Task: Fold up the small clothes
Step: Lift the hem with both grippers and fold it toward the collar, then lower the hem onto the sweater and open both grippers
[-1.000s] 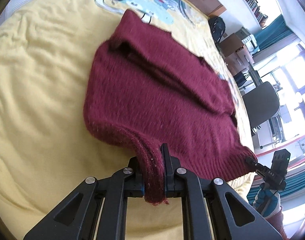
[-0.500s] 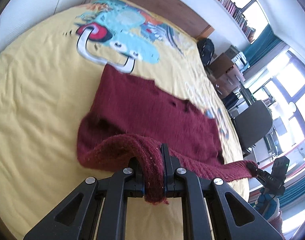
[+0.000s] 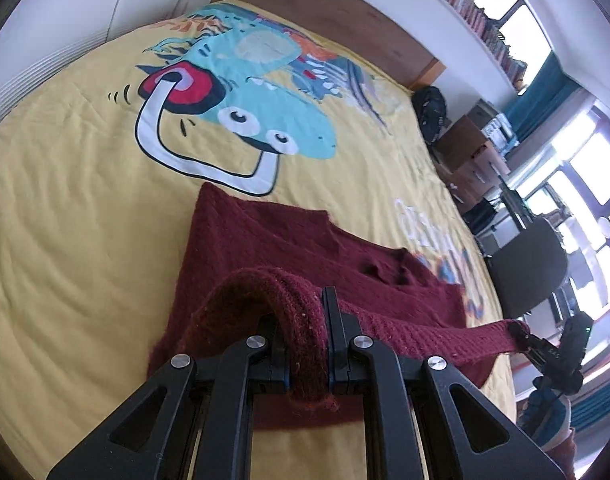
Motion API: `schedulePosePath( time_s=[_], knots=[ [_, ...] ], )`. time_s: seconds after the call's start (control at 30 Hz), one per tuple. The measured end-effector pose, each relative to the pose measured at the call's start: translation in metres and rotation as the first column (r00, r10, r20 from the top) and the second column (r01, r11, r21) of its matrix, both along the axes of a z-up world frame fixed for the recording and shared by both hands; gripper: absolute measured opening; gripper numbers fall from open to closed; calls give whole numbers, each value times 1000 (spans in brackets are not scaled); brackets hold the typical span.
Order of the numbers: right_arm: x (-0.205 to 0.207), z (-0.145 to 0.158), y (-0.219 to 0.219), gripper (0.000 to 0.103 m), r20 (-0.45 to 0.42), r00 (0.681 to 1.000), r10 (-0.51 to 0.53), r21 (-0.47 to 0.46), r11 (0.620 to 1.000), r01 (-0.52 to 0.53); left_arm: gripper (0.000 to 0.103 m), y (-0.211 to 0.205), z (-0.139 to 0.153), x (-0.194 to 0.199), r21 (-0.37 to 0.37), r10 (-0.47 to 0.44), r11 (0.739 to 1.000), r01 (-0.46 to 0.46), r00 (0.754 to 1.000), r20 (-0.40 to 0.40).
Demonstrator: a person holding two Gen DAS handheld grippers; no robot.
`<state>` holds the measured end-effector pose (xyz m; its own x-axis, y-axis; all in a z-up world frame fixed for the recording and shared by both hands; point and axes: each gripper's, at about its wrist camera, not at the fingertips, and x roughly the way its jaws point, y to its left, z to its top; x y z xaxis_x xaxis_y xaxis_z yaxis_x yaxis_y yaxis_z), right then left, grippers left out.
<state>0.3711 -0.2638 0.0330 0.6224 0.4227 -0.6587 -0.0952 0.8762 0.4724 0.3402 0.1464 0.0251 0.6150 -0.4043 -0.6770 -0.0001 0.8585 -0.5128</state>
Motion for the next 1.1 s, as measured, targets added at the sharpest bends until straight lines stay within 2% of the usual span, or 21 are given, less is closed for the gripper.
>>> schedulePosePath(
  time_s=[0.33, 0.5, 0.57, 0.67, 0.73, 0.77, 0.83, 0.9, 0.97, 1.1],
  knots=[
    [60, -55, 15, 13, -123, 992, -37, -37, 999, 32, 10, 5, -54, 50, 60, 23, 998, -16, 992, -121],
    [76, -74, 18, 14, -158, 986, -57, -42, 998, 51, 11, 6, -70, 63, 55, 25, 998, -17, 987, -156],
    [80, -79, 18, 18, -170, 983, -66, -42, 997, 60, 12, 7, -74, 67, 48, 22, 999, -14, 985, -168],
    [85, -84, 19, 21, -183, 980, -81, -46, 996, 74, 19, 11, -79, 72, 17, 14, 1000, -11, 982, -188],
    [88, -85, 19, 26, -188, 979, -80, -43, 996, 73, 28, 13, -79, 76, -13, 13, 1000, -16, 981, -196],
    [89, -85, 19, 32, -191, 978, -82, -33, 996, 77, 30, 15, -78, 76, -34, 12, 999, -19, 980, -198],
    [91, -84, 18, 43, -192, 978, -83, -10, 997, 82, 42, 17, -75, 77, -75, 7, 997, -23, 980, -198],
    [93, -81, 18, 56, -189, 979, -80, 5, 997, 82, 48, 20, -69, 77, -107, 5, 994, -26, 981, -194],
    [95, -74, 16, 60, -177, 980, -88, 8, 996, 90, 51, 22, -63, 77, -124, 11, 992, -35, 982, -190],
    [94, -57, 10, 61, -150, 983, -107, 14, 994, 110, 60, 34, -48, 76, -145, 51, 986, -78, 982, -180]
  ],
)
